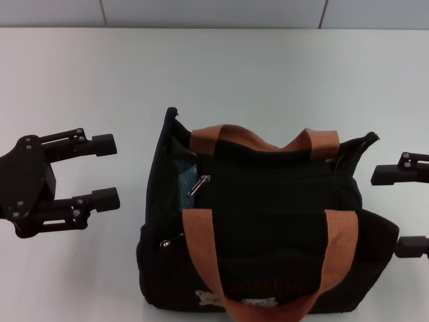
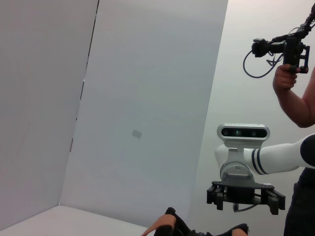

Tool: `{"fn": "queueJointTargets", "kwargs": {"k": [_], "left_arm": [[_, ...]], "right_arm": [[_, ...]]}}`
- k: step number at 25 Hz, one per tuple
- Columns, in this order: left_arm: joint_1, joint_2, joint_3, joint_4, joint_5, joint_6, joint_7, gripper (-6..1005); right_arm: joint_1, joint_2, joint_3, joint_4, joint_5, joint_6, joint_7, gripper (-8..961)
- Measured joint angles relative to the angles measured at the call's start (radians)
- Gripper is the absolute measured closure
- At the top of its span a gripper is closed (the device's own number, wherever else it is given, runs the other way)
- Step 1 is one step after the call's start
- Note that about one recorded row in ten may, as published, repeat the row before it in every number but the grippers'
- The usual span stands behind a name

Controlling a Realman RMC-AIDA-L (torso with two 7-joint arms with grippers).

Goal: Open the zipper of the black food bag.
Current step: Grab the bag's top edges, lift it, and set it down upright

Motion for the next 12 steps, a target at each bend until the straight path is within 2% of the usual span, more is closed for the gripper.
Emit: {"fn": "queueJointTargets", "kwargs": {"k": [12], "left_arm": [[0.004,0.001,0.018,-0.005,0.005,0.000,-0.001,231]], "right_arm": [[0.002,0.016,0.012,0.004,0.007,0.035,0.004,111]]}}
